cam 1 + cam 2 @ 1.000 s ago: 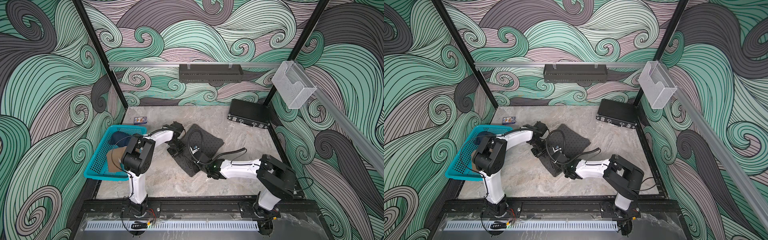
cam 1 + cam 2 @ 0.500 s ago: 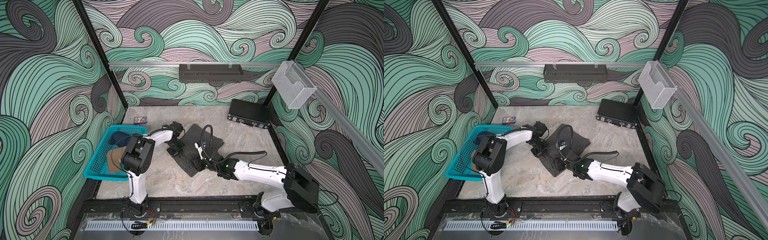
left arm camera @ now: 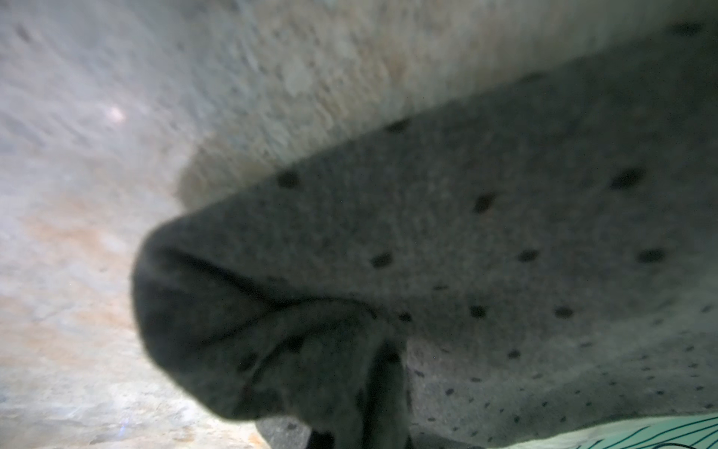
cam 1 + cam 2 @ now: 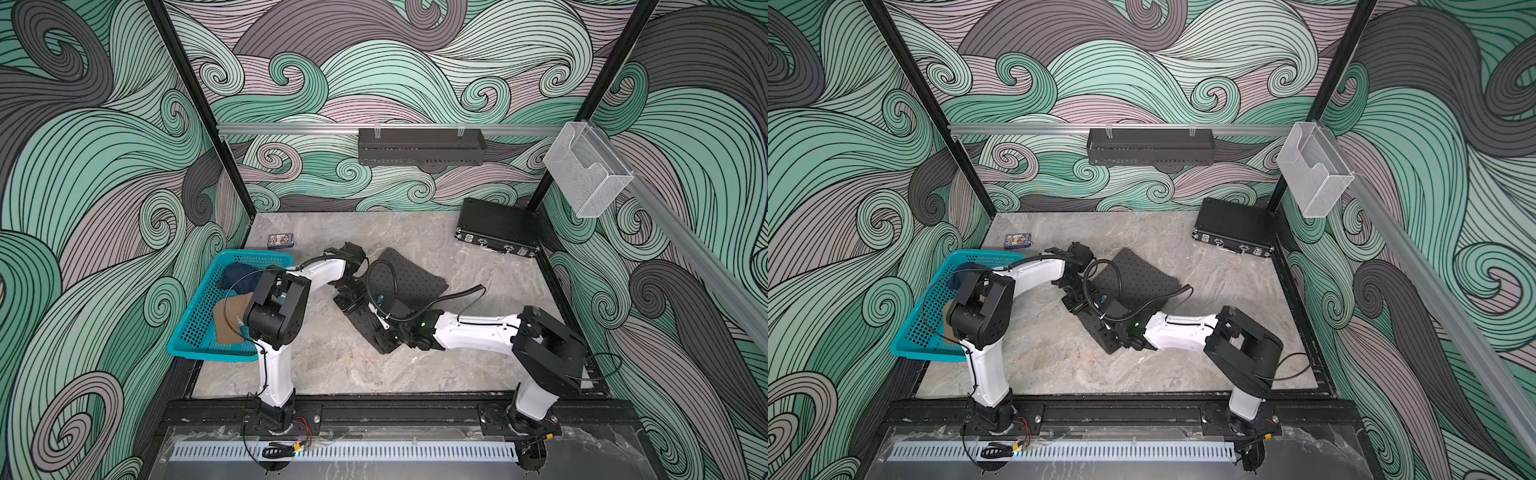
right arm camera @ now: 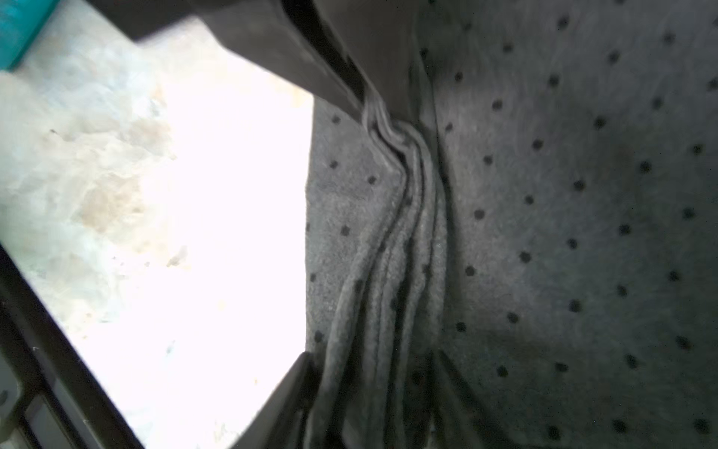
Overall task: Roll up the skirts
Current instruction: Roll the skirt at the center of the board.
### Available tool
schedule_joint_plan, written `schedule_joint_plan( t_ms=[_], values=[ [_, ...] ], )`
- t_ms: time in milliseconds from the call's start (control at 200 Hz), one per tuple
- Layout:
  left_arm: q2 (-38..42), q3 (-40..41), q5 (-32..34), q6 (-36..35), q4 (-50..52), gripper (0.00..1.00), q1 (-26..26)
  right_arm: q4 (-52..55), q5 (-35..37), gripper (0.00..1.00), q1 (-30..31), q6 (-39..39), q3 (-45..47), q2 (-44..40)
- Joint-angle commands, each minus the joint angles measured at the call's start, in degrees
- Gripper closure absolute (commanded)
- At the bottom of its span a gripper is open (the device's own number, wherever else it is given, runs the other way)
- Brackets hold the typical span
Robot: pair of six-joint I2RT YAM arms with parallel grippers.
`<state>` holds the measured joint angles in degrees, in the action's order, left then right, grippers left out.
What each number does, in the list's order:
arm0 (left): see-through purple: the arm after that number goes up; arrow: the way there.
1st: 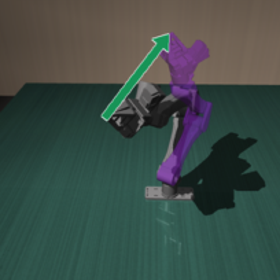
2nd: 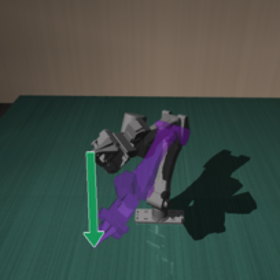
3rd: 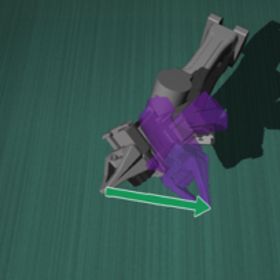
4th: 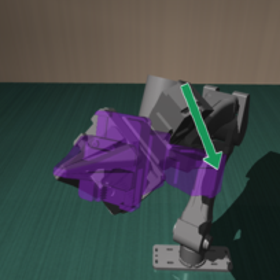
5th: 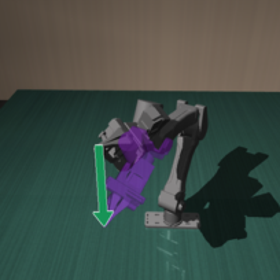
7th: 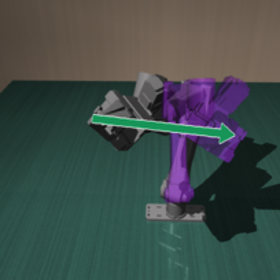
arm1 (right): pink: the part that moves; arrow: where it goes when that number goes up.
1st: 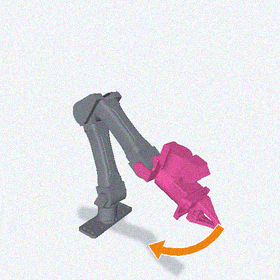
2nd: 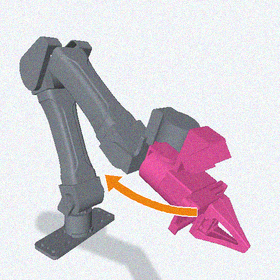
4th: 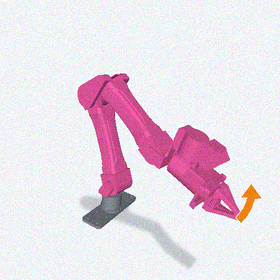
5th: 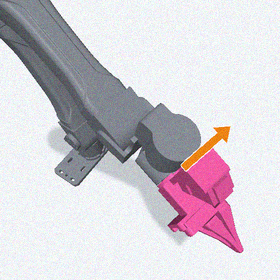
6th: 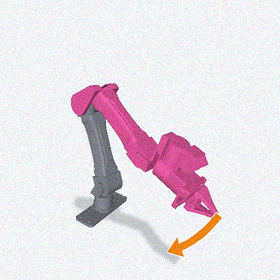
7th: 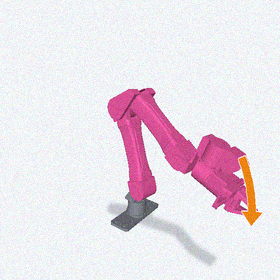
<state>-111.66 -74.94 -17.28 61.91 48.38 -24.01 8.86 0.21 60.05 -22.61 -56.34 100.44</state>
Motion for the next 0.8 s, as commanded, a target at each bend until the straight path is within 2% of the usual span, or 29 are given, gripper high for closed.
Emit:
schedule_joint_plan(
  t_ms=[0, 160, 205, 245, 300, 335, 380, 435, 510, 575, 681, 796],
  values=[
    [-2.8, 0.2, 1.2, 0.1, -1.9, 1.0, 0.5, 3.8, -0.1, 0.7, -2.2, -2.6, -1.0, 2.1],
    [-1.1, 1.7, 0.4, -0.6, -3.6, 0.99, 0.6, 0.3, -5.0, 1.0, -5.3, -4.9, 1.1, 5.4],
    [0.0, 1.8, 0.7, -1.8, -3.4, 0.92, 0.6, -1.6, -7.5, 1.0, -6.4, -6.0, 2.1, 6.2],
    [1.4, 1.9, 1.0, -3.0, -3.3, 0.81, 0.7, -3.8, -9.9, 1.0, -7.6, -7.5, 3.3, 6.8],
    [3.7, 2.0, 2.5, -5.5, -2.2, 0.43, 0.8, -6.2, -13.1, 1.0, -9.3, -9.2, 4.7, 7.4],
    [5.5, 2.2, 3.7, -6.8, -1.4, 0.28, 0.8, -7.1, -15.3, 1.0, -10.2, -9.7, 5.2, 7.9],
    [7.8, 2.6, 4.8, -9.1, -1.2, 0.17, 1.0, -8.0, -17.4, 1.0, -11.0, -10.3, 5.5, 8.4],
    [10.5, 2.6, 6.4, -11.5, 0.6, 0.09, 1.1, -9.1, -20.8, 1.0, -12.1, -11.4, 5.8, 9.4],
    [14.0, 3.5, 8.1, -15.0, 1.9, 0.08, 1.1, -12.6, -25.8, 1.0, -13.9, -14.3, 7.0, 10.4],
    [17.9, 7.5, 7.5, -15.9, 0.0, 0.11, 1.1, -14.0, -28.3, 1.0, -14.9, -15.6, 7.5, 10.9],
    [25.5, 18.7, 4.3, -14.7, -9.3, 0.24, 0.9, -13.8, -31.3, 1.0, -16.2, -16.5, 7.3, 11.1],
    [32.5, 29.7, -0.8, -12.6, -23.0, 0.27, 1.0, -14.6, -34.8, 1.0, -18.1, -17.6, 7.6, 11.7]
  ],
)
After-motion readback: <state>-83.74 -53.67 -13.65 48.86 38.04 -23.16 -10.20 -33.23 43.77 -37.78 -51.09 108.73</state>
